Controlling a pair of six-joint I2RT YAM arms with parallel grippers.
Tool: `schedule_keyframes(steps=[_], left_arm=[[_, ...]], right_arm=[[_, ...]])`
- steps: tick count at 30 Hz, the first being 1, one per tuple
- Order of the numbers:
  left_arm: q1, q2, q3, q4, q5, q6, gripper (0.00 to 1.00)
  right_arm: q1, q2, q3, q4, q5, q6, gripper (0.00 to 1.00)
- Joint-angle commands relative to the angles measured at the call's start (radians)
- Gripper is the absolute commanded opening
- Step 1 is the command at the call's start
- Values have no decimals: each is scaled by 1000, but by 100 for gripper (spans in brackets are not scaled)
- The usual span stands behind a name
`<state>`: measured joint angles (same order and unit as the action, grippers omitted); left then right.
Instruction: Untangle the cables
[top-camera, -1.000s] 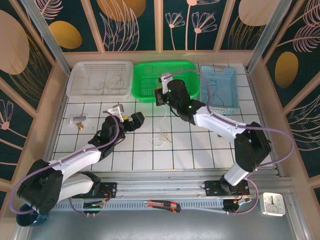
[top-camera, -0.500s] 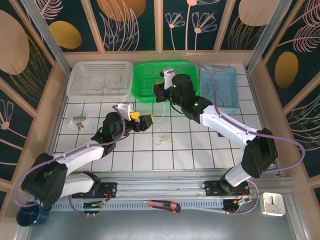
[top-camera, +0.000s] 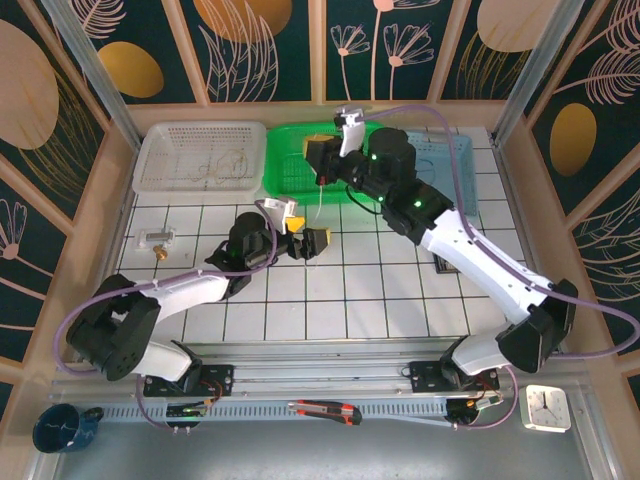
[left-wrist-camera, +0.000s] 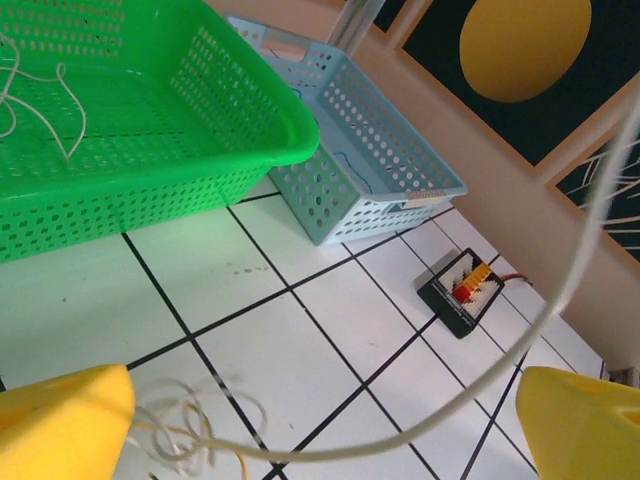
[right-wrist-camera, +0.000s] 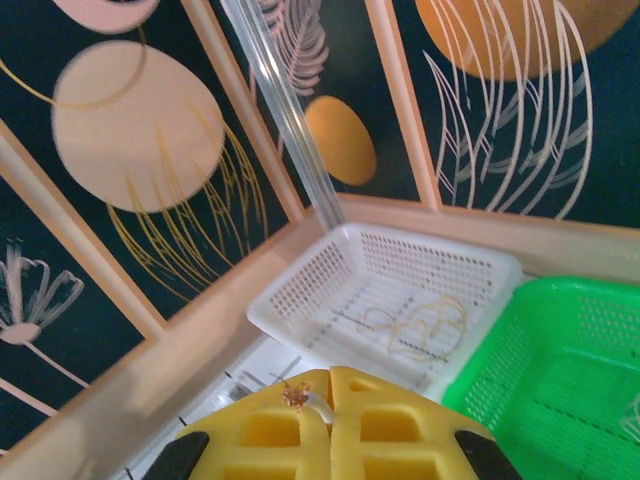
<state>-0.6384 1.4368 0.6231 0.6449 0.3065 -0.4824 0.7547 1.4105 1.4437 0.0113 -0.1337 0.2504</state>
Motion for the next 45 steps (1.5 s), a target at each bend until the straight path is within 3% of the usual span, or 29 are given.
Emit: schedule_keyframes(steps=[1,18,24,33,40,45], left_arm=[[-10,25,22,75,4,7,94],[-14,174,-37,228,-59,-38,64],[-15,221,-60,269,-49,-53,45],[-14,251,-118,303,-53,-63,30],[-14,269,-154,338,-53,-81,30],[-15,206,-185,325,-59,-73,50]], right_arm=[[8,-41,56,36,-37,50,0],[-10,-55,170,222,-130,261,0],[-61,-40,214,277,-185,353,0],[-170,39,353,362,-297,520,0],[-195,81,468,361,-324,543,0],[-195,69,428,356,-331,533,0]])
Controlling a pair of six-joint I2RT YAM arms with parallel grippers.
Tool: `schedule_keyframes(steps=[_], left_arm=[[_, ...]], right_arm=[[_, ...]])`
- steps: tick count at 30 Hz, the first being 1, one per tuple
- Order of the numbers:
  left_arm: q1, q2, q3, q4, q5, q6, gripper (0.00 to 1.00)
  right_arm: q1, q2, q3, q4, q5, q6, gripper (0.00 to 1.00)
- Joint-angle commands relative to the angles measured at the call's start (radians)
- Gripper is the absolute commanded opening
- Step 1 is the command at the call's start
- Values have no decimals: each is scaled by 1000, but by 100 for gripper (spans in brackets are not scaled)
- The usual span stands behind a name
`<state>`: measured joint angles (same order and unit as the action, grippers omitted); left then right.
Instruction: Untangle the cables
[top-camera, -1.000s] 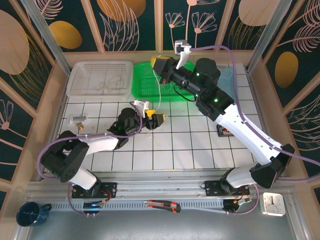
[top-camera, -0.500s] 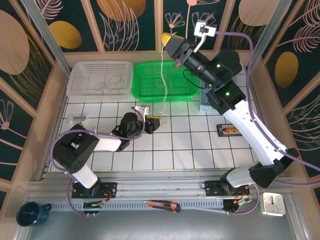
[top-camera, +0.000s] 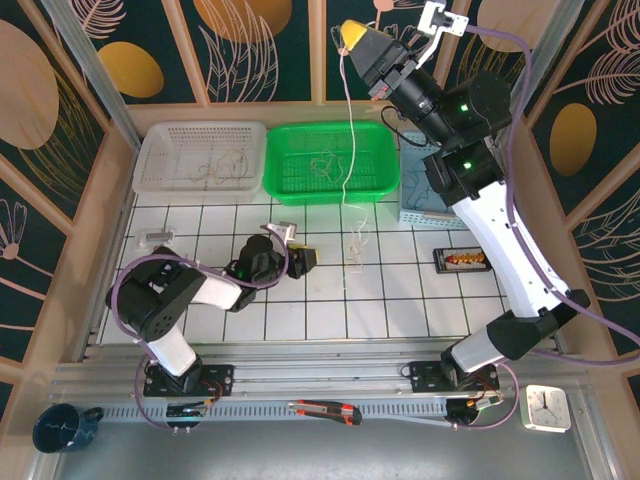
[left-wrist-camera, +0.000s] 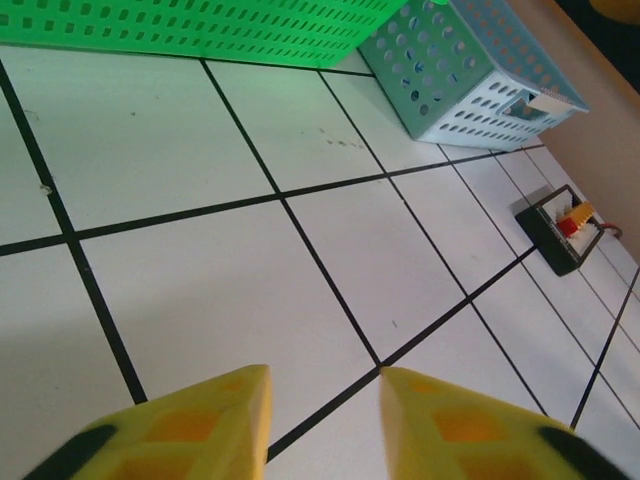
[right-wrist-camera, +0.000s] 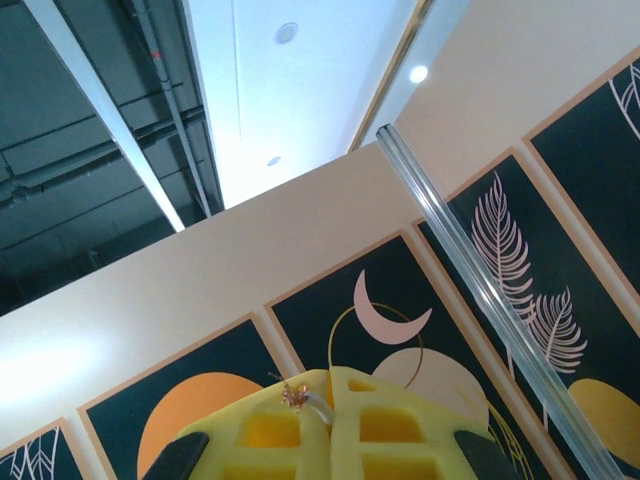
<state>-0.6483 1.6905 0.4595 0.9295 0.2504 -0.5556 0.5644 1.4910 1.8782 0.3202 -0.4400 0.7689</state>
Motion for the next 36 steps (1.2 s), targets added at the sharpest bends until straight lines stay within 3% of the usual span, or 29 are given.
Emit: schedule_keyframes(steps=[1,8,15,19,27,31,36], left_arm=[[-4,-65,-30,33,-6,5,53],[-4,-254,-97,-26,25,52,72],[-7,-375,-66,-122,102,109,81],[-15,-346,6,-160,105,137,82],[-17,-265,77,-132,-43,176,87],[-17,-207,129,-122,-45,185,87],[-21,-118,178,-68,28,158,87]], right_arm=[[-4,-19,-28,52,-22,15,0],[-4,-69,-181,113,-12,26,0],[6,-62,-258,150,-25,52,0],[25,-46,-255,147,-29,50,0],[78,-37,-213,99,-28,12,0],[105,-45,-214,95,-26,3,0],[131,-47,-208,85,-29,-2,0]])
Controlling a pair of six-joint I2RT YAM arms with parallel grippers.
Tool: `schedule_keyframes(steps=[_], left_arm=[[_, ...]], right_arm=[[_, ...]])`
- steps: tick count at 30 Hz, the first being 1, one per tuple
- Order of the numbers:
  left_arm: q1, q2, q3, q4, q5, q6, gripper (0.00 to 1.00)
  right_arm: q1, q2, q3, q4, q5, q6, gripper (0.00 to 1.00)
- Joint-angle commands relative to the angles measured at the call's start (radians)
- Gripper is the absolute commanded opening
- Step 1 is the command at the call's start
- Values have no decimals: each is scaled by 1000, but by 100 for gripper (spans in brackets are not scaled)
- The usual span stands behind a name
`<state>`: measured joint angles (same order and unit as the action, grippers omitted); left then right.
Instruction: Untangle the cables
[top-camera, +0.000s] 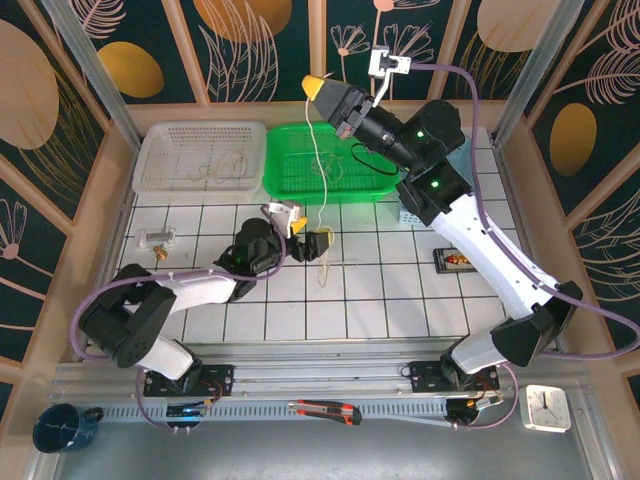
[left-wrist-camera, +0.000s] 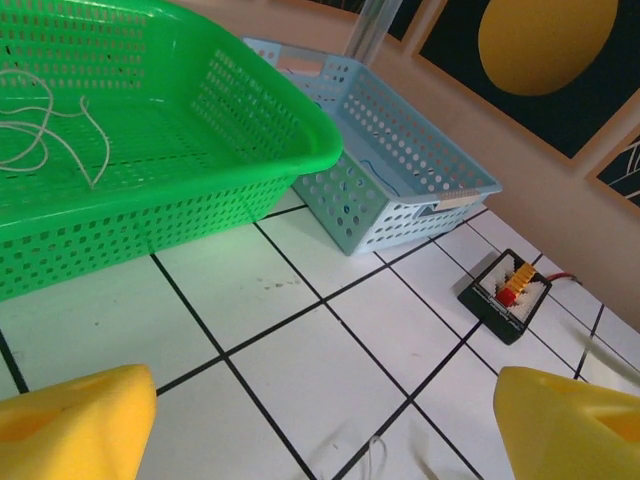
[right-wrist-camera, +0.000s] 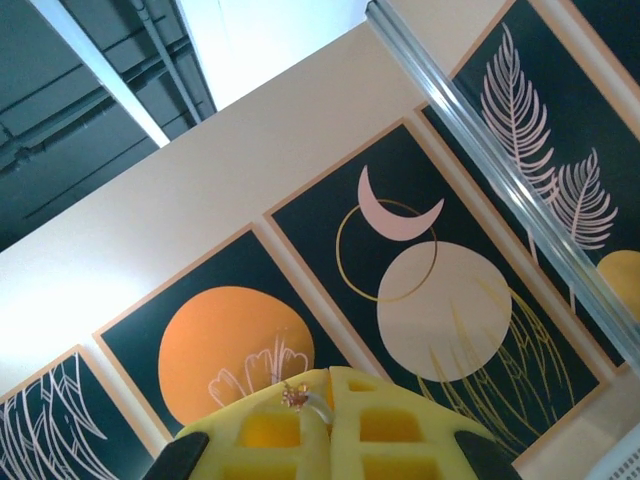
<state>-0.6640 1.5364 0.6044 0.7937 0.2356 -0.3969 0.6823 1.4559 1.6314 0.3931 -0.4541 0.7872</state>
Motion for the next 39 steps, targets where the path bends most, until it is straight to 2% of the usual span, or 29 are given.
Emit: schedule_keyframes(steps=[1,6,10,15,17,19,31,39], left_arm=[[-9,48,34,80,50,-7,87],[-28,85,11,137,93,-39,86],[-28,74,-33,173,71,-64,87],[-28,0,-59,46,-173,-79,89],[-29,-44,-64,-32,-299,-89,93],[-28,-87,-81,-74,-368,-89,96],[-29,-280,-183,-142,-369,-59,99],[-28,-382,-236,-177,-412,-102,99]], right_arm=[[17,-12,39,12,-16,-20,0],[24,-8,47,3,-24,-27,0],[25,-14,34,10,-25,-26,0],[24,-25,19,6,-18,-35,0],[23,-30,17,-2,-11,-46,0],[23,-37,12,-8,-3,-55,0],[6,-24,16,-18,6,-72,0],[-48,19,34,5,-2,-66,0]])
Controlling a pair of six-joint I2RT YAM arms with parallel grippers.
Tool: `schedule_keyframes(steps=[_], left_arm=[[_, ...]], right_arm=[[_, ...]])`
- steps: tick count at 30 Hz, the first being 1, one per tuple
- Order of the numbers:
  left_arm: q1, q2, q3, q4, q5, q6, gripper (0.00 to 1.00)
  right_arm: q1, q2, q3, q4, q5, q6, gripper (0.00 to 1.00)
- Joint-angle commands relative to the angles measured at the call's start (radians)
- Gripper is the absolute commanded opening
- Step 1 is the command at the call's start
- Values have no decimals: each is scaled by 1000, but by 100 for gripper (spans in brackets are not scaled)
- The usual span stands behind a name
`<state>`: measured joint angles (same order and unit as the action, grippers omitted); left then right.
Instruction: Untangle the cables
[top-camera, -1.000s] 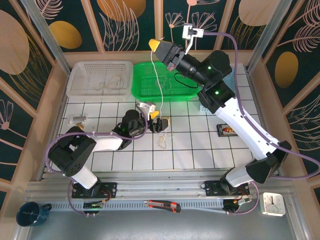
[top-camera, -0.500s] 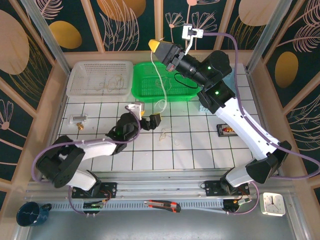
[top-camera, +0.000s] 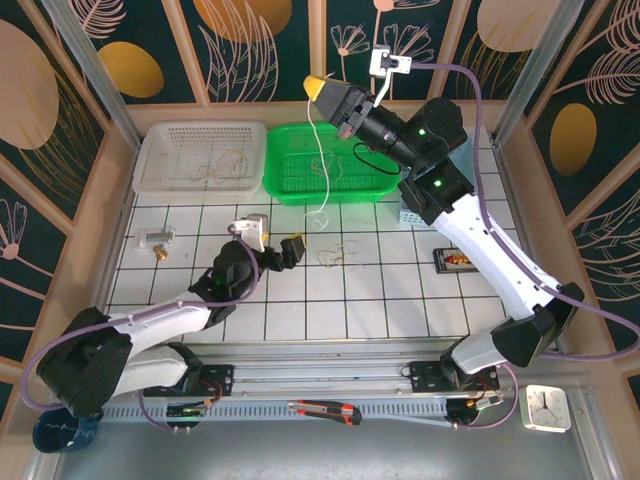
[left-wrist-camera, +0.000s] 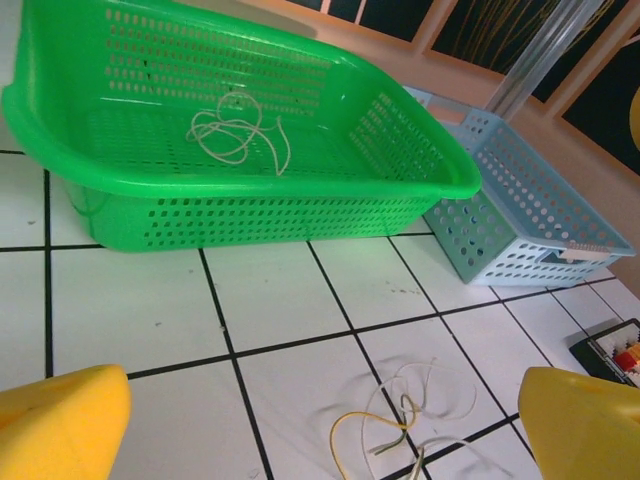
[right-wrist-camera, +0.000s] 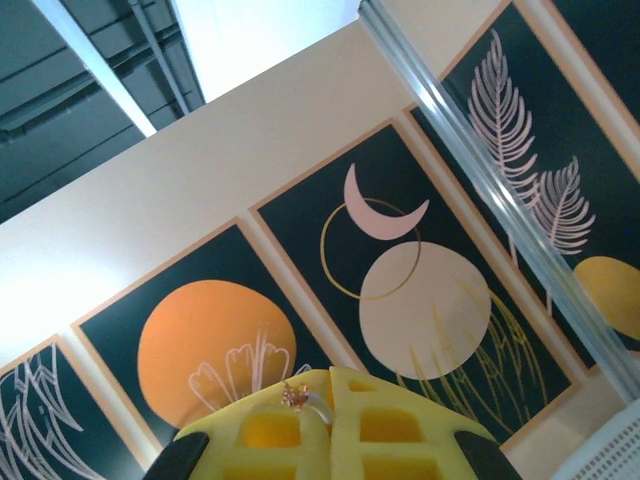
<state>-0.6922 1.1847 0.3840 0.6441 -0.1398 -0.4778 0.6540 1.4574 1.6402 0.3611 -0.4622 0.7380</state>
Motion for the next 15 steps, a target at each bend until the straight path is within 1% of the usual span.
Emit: schedule_keyframes(steps=[1,6,7,8,9,15], left_arm=[[-1,-38,-18,-39,-46,-26,99],[-1,-61,-16,-74,-63,-41,99],[0,-63,-15,-76,-63,-42,99],[-1,-67,-15,-80,-63,-43,99],[0,-69,-14,-83,-61,-45,99],[0,-92,-8,-101,-60,-52,99]], right_arm=[[-31,25,27,45,9,-19,0],[-101,80,49,81,4,-20,0],[-101,97,61,87,1,-18,0],[-143,114,73,96,-4,-14,0],[-159,130,86,102,-7,-17,0],[-254,282,205,107,-34,-14,0]])
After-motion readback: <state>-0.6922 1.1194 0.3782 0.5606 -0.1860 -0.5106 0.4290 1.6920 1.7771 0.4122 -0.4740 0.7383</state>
